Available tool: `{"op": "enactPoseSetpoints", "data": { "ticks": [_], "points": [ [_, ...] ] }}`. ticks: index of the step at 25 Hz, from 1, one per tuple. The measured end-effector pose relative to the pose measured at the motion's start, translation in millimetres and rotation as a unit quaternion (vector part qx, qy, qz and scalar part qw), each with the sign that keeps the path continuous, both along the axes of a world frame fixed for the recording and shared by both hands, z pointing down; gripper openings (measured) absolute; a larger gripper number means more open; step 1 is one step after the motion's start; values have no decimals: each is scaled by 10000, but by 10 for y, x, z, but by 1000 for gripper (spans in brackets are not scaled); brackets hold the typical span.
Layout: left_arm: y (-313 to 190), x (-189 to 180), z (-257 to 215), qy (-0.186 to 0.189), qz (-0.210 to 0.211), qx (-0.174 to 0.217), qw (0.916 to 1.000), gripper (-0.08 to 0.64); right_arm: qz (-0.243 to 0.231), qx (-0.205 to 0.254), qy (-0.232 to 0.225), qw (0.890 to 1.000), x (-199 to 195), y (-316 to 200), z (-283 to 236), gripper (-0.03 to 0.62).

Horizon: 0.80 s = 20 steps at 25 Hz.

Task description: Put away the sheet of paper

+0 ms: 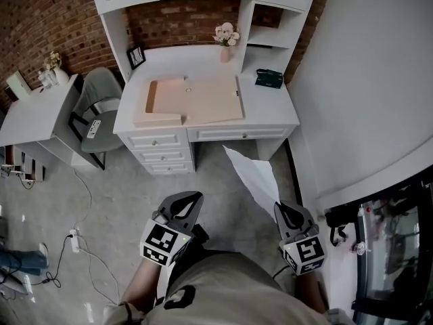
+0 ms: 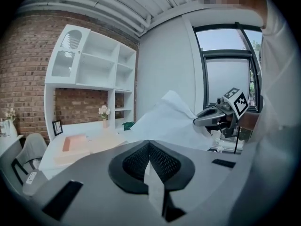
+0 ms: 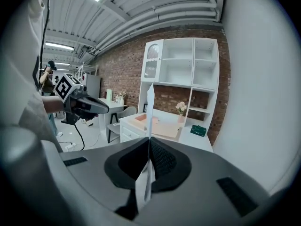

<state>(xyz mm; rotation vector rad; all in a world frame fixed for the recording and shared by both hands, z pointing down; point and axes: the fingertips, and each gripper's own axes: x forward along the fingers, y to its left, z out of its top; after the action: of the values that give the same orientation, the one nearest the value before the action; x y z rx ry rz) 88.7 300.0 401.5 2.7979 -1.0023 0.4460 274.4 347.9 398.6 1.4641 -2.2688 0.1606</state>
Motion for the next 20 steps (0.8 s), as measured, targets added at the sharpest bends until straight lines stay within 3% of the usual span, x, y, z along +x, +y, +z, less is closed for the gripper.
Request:
{"op": "enactPoseSetpoints", "data": {
  "ticks": [13,20],
  "points": [
    [-405,-294,62,372,347,-202,9985,17,170,12,283,9995,-353,-376,-60,28],
    [-560,-665,135,365,202,-271,9988,17,99,-92,323,9994,-679,-592,-32,28]
  ]
}}
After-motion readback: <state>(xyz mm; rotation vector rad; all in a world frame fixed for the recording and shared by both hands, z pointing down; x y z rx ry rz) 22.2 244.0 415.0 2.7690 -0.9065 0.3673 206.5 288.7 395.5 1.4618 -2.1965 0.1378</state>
